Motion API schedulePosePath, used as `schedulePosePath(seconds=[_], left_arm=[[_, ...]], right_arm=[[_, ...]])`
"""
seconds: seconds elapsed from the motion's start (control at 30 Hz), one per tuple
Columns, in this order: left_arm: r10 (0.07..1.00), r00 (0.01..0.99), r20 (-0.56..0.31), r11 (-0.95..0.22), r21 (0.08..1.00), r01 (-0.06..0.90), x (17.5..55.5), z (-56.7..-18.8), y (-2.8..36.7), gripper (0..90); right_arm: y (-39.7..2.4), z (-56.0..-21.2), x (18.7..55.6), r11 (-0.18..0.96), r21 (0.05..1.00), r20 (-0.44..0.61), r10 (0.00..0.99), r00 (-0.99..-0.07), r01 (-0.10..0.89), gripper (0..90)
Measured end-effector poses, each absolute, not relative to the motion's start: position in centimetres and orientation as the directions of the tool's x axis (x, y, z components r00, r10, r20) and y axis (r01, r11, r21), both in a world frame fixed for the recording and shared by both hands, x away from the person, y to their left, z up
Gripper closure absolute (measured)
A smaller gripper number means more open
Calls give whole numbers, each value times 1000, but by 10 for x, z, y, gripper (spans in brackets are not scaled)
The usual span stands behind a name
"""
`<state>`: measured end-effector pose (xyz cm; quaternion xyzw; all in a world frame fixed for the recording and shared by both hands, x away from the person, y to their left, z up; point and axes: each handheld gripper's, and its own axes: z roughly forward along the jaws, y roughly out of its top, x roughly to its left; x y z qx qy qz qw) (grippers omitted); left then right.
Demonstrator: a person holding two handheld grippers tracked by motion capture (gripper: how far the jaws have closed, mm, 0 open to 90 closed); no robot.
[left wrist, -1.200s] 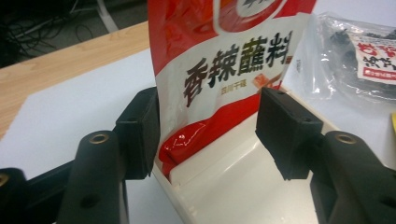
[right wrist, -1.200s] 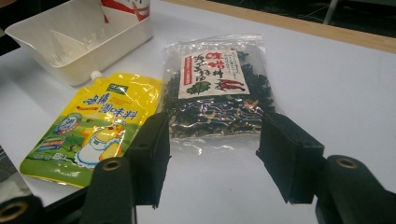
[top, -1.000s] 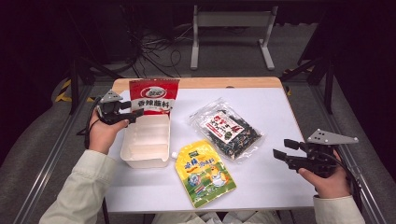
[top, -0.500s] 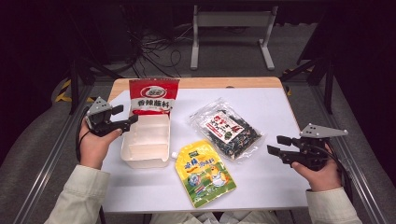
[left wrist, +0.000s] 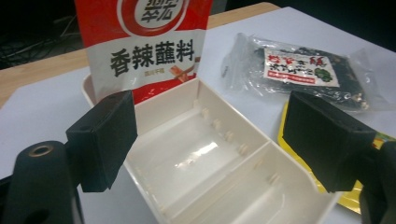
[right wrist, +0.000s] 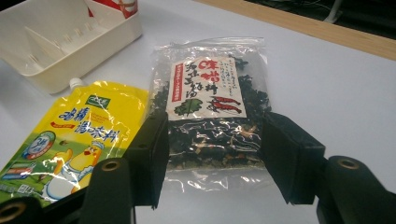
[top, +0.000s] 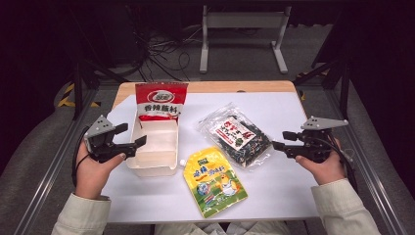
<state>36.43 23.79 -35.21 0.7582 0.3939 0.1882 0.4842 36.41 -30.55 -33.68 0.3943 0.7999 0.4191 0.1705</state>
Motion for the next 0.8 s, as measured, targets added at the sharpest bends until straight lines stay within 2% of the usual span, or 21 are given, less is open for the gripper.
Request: schedulePosePath(seconds=[0.37, 0.8], left_arm=[[782, 610, -128, -226, 854, 469, 350, -357, 240, 161], [771, 622, -139, -220, 858, 465, 347, -360, 242, 157]], right_arm=[[-294, -344, 398, 338, 784, 72, 783, -617, 521, 409], [-286, -366, 433, 307, 767, 103, 807, -581, 563, 404]])
